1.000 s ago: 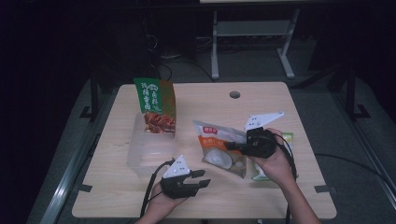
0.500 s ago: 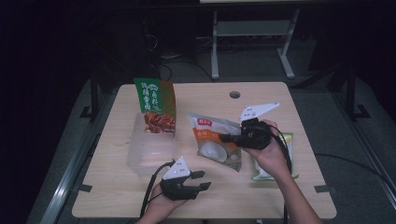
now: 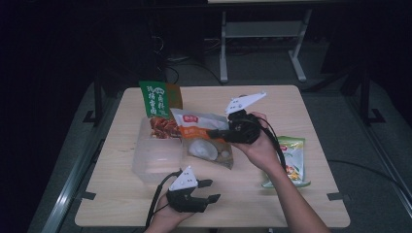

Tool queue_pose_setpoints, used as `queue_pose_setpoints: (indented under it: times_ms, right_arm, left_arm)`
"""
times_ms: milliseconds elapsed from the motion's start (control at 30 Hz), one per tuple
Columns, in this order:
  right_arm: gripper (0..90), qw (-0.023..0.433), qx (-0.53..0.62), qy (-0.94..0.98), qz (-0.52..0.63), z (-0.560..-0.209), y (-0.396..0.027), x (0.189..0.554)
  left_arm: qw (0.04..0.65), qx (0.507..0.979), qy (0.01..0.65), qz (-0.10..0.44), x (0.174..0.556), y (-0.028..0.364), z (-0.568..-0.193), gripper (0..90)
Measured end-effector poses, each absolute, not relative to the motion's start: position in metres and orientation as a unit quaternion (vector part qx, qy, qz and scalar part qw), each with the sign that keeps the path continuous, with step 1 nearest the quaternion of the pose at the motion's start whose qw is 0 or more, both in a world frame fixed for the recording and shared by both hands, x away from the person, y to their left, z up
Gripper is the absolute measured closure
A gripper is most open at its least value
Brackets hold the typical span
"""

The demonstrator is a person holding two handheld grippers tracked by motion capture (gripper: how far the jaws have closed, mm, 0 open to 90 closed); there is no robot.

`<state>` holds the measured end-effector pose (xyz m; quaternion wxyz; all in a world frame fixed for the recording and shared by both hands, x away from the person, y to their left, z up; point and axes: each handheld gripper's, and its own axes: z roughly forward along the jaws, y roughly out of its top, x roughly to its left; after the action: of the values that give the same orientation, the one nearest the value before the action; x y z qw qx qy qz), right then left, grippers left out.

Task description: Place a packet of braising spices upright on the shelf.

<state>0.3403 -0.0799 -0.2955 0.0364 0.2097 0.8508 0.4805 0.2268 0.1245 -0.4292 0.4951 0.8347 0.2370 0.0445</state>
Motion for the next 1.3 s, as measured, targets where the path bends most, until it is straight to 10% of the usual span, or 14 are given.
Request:
queue_pose_setpoints:
  times_ms: [1300]
  right_arm:
    - [89.7,-0.046,0.18,0.869,0.459,-0.333,0.083,0.372]
  left_arm:
    - [0.504,0.835,0.214,0.047,0.211,0.124,-0.43,29.8]
